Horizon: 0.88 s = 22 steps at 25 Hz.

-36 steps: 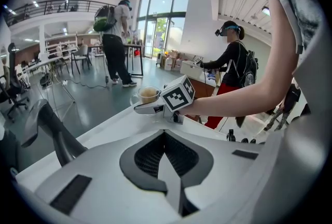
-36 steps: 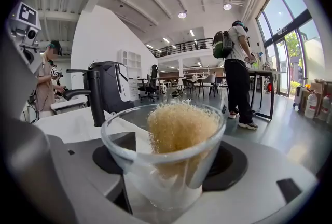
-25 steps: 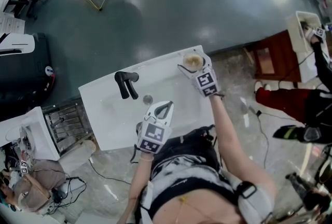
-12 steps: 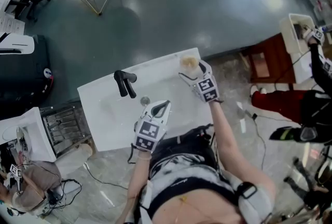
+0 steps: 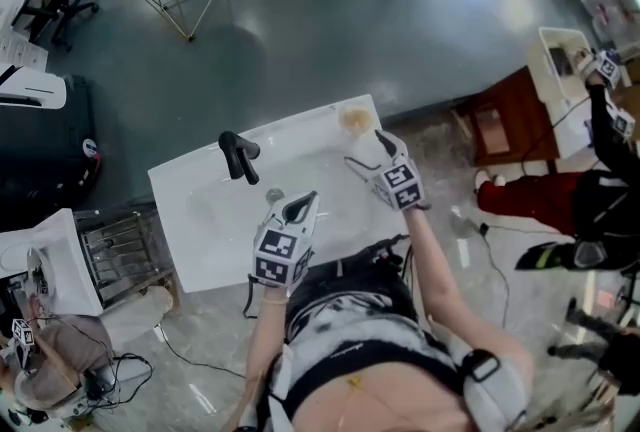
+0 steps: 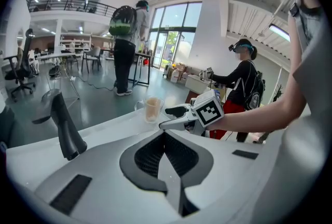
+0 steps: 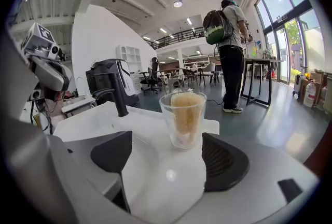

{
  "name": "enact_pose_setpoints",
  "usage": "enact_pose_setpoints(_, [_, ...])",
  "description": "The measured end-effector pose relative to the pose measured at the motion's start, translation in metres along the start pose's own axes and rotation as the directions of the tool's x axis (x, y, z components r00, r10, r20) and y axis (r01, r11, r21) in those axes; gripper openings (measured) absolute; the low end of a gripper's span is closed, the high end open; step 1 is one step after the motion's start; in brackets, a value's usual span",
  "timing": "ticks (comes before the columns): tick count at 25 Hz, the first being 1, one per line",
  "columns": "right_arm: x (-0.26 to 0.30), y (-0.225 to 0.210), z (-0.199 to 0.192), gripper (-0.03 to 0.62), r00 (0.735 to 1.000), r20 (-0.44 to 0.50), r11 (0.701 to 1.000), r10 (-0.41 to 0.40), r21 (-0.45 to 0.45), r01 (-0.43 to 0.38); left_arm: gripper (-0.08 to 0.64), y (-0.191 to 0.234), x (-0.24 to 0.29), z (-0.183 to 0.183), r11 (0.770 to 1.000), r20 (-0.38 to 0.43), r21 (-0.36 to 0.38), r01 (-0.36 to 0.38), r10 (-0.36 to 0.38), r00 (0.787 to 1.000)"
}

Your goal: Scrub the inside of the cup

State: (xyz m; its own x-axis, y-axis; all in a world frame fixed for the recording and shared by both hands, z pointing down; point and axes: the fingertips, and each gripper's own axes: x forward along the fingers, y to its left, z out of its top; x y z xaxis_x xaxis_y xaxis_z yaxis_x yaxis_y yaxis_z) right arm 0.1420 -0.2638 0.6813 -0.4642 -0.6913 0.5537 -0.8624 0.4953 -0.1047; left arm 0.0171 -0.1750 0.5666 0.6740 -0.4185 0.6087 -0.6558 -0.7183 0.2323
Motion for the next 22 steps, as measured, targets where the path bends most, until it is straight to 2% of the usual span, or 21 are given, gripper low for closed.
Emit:
enact_pose_setpoints(8, [-0.029, 0.029, 0.022, 0.24, 0.994, 0.053, 0.994, 0.099, 0.033, -0.1, 0.0, 0.002, -0.013, 0.005, 0.998, 0.08, -0.017, -0.063, 0.064, 0.995])
enact_pose_setpoints(15, [-0.064, 0.048, 0.06, 0.072, 0.991, 0.132, 0.999, 0.037, -0.031, -0.033, 0.0, -0.002, -0.023, 0.013, 0.996, 0.139, -0.043, -0.073, 0.078, 0.987])
enact_pose_setpoints(18, [-0.081, 0.062, 0.081, 0.023, 0.981, 0.191, 0.998, 0.04, -0.051, -0.031, 0.0, -0.006, -0.028, 0.021, 0.996, 0.183, -0.044, -0.077, 0.084, 0.979])
enact_pose_setpoints(22, [-0.098, 0.093, 0.099, 0.006, 0.959, 0.257, 0.993, 0.116, -0.05, -0.107, 0.0, -0.012, -0.037, 0.033, 0.994, 0.257, -0.041, -0.101, 0.108, 0.96])
